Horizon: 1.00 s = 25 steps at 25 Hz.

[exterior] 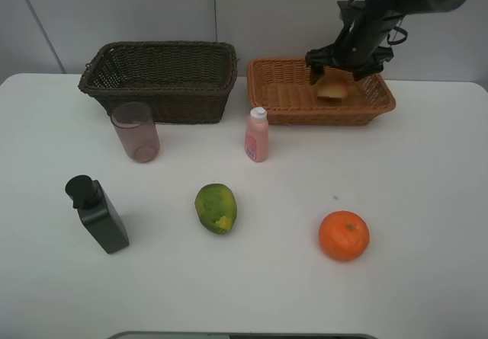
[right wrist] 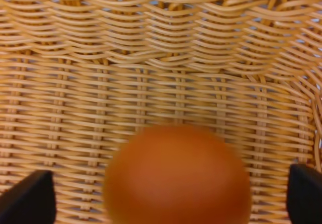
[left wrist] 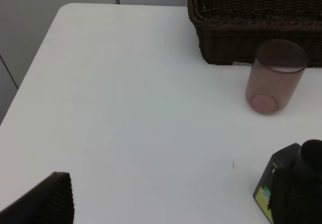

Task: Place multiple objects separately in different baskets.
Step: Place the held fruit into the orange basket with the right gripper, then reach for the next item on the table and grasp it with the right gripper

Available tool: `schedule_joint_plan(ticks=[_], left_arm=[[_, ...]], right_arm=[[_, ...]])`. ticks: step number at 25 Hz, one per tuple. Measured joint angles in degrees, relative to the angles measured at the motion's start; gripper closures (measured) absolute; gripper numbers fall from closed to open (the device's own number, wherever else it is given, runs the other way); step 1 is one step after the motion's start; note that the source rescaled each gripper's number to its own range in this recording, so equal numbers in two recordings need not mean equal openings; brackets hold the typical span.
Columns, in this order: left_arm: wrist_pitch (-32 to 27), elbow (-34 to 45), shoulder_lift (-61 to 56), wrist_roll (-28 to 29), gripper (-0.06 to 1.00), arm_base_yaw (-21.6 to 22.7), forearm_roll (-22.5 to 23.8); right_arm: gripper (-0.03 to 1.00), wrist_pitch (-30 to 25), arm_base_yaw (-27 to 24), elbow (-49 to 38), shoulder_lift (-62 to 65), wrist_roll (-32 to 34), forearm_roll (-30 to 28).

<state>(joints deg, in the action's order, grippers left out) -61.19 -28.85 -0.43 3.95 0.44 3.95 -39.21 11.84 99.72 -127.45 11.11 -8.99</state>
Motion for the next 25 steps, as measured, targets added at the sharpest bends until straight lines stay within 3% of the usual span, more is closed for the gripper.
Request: schedule_joint_plan(ticks=[4,12,19,25], left_arm=[[0.0,0.0,0.0,0.0,-0.06,0.0,0.0],[0.0,0.0,0.0,0.0,-0.06,0.0,0.0],[0.0,0.0,0.0,0.0,-0.06,0.0,0.0],[0.0,0.0,0.0,0.0,-0.06,0.0,0.0]], right_arm=[[-0.03,-2.2,0.6,0.0,0.7,0.0,0.0],[-0.03,-13.6,3.5,-3.3,9.3,-3.9,-0.3],[-0.03,-8.4,7.4,-25.6,23.7,-3.9,3.1],[-0.03,-4.8,12.0,-40.8,35.0,3.3,3.7]])
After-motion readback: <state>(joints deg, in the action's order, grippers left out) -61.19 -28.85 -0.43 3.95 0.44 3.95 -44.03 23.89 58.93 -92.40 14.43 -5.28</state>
